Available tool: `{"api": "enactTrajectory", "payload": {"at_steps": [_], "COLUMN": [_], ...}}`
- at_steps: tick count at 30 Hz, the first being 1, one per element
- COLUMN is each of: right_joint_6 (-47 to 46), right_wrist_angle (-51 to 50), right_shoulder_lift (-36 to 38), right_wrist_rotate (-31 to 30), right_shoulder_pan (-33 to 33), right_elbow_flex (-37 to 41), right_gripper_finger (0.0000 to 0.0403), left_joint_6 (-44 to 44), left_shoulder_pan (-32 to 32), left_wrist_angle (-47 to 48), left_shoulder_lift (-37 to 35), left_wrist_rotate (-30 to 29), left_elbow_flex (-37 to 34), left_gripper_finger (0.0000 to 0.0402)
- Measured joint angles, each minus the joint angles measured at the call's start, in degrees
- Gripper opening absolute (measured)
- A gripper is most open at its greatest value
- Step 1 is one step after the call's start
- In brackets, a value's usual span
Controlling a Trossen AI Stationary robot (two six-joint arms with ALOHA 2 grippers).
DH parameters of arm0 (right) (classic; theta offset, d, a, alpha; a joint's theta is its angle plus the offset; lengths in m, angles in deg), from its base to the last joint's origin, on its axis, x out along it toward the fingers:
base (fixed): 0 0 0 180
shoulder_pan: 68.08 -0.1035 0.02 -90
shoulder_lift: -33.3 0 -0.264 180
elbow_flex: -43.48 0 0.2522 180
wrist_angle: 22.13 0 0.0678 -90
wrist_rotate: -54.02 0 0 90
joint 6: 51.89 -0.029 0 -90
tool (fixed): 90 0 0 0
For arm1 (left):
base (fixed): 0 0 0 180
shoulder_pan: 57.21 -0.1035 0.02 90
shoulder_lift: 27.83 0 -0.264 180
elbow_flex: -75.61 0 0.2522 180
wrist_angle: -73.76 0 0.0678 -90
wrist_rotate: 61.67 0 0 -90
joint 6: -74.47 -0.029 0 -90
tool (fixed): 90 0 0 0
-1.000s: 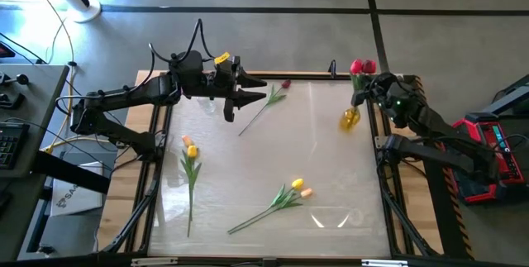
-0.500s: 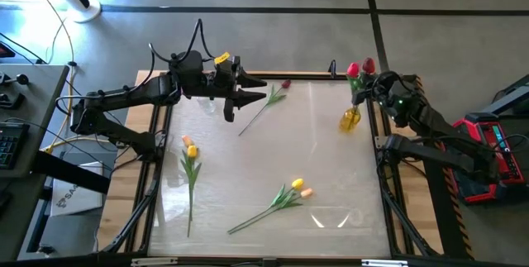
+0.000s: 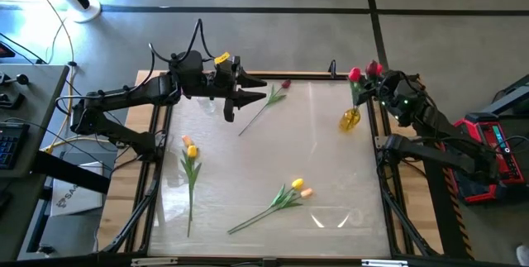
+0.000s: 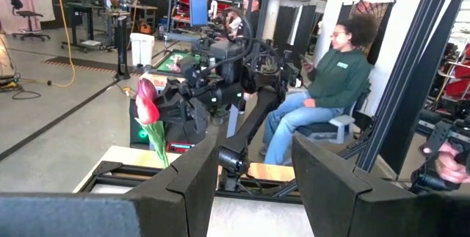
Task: Sort flowers into vase by color
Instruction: Put the dark red tulip into the yellow vase
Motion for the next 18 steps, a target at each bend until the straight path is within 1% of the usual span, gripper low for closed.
{"api": "enactTrajectory", "payload": {"at_steps": [5,8,14,18], "right_joint_6": [2.3,2.4,2.9,3.0], "right_wrist_angle": [2.2,2.4,-0.3,-0.7], "right_shoulder_lift": [2.0,2.8,3.2,3.2], "right_wrist_rotate": [0.1,0.2,2.4,2.4], "right_shoulder_pan": [0.0,0.0,0.0,0.0], "right_elbow_flex": [0.0,0.0,0.0,0.0], "right_gripper_finger": [0.0168,0.0169,0.017,0.017], "left_joint_6": [0.0,0.0,0.0,0.0], "left_shoulder_pan": [0.0,0.0,0.0,0.0], "left_wrist_angle": [0.0,0.0,0.0,0.0], "left_shoulder_lift": [0.0,0.0,0.0,0.0], "left_wrist_rotate": [0.0,0.0,0.0,0.0], "left_elbow_flex": [0.0,0.0,0.0,0.0], "left_gripper_finger": [0.0163,0.0163,0.0163,0.0163]}}
